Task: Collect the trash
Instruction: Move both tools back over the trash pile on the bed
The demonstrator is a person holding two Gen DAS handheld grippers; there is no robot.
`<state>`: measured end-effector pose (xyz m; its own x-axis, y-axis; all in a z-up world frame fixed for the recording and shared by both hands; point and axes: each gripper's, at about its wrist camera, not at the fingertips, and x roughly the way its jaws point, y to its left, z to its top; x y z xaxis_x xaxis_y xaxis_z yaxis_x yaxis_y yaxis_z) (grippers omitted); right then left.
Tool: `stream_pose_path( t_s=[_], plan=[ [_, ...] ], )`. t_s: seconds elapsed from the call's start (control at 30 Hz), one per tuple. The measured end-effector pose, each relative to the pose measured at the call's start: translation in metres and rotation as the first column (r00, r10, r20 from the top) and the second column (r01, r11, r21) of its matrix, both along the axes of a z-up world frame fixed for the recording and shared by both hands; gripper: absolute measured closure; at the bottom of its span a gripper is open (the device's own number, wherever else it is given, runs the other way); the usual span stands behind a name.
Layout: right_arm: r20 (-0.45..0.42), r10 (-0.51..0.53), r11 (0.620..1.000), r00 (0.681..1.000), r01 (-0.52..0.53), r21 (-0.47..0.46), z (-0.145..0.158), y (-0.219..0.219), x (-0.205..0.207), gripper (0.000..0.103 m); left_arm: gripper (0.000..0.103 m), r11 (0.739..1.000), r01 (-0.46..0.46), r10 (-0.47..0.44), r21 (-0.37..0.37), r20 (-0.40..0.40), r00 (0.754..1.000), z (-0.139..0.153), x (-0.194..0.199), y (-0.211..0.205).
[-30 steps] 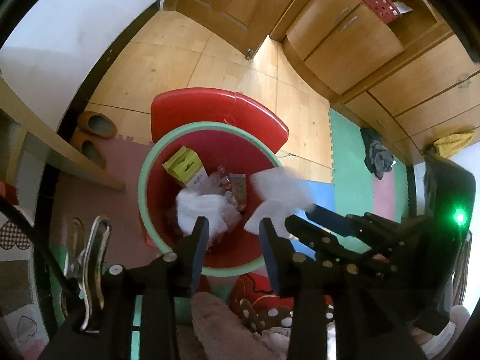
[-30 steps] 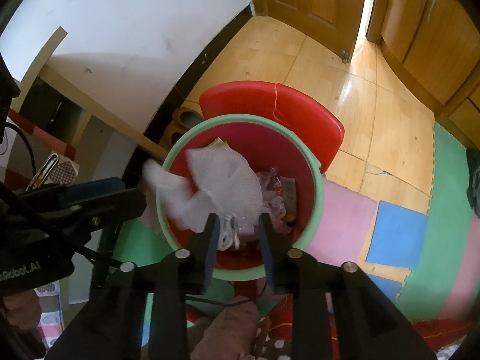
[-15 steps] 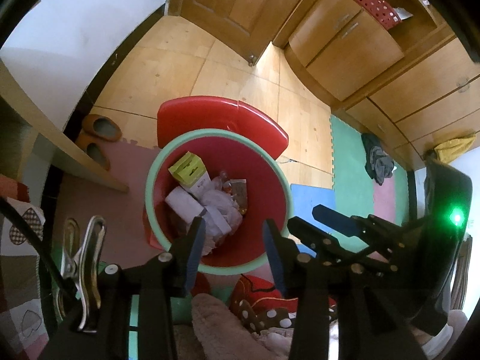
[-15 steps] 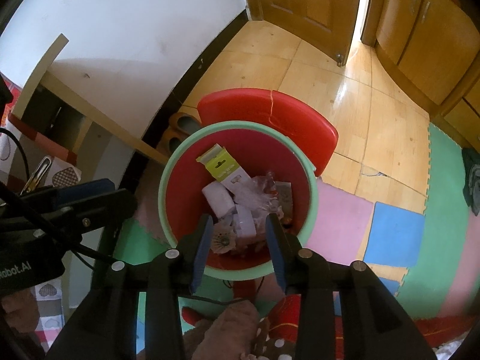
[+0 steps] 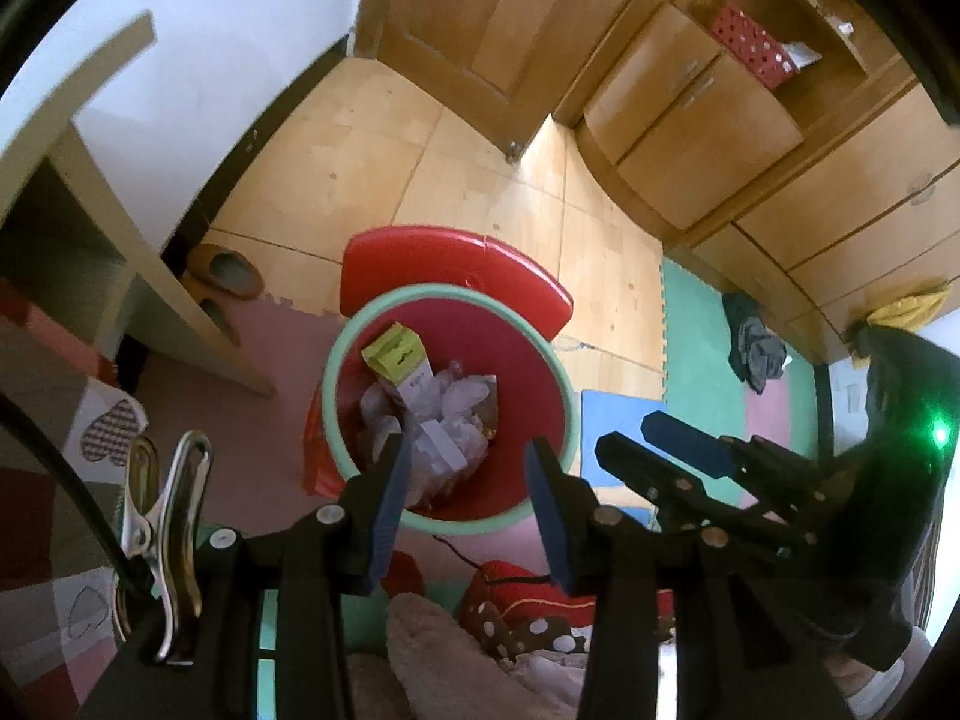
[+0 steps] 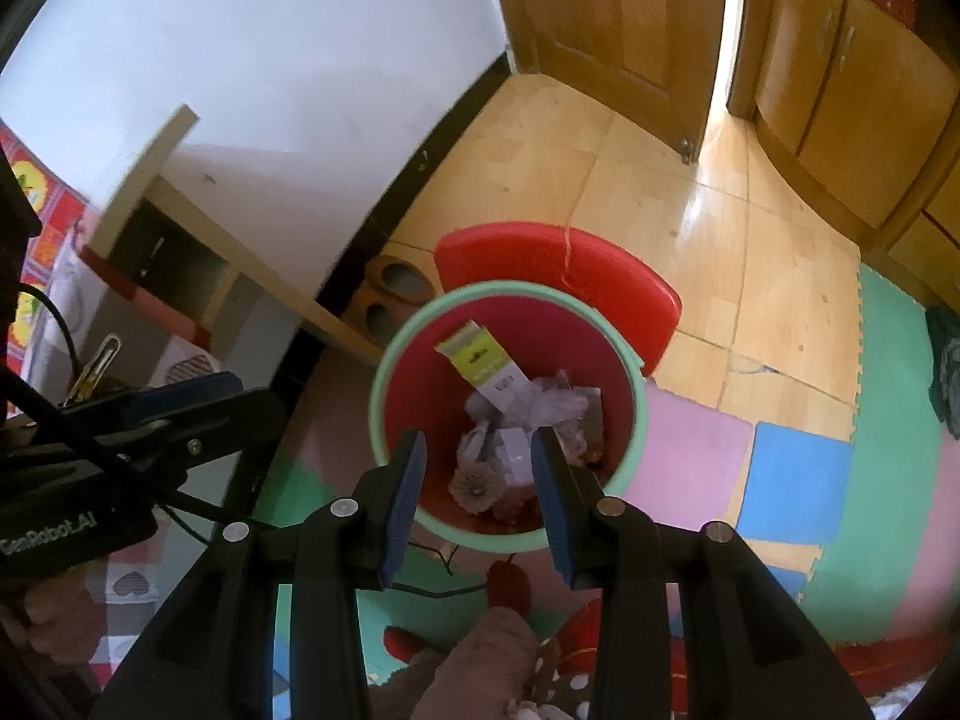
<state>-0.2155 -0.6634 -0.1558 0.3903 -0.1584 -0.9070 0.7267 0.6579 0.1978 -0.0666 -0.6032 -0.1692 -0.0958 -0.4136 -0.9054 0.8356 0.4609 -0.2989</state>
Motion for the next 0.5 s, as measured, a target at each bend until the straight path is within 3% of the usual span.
stream_pose_path(
  t_s=[0.5],
  plan=[
    [0.071, 0.092, 0.995, 0.993, -0.088, -0.054, 0.059, 0.039, 0.030, 0.065, 0.062, 0.993, -0.104, 0.107, -0.061, 0.047, 0.993, 0.058, 0.022, 0.050]
  ],
)
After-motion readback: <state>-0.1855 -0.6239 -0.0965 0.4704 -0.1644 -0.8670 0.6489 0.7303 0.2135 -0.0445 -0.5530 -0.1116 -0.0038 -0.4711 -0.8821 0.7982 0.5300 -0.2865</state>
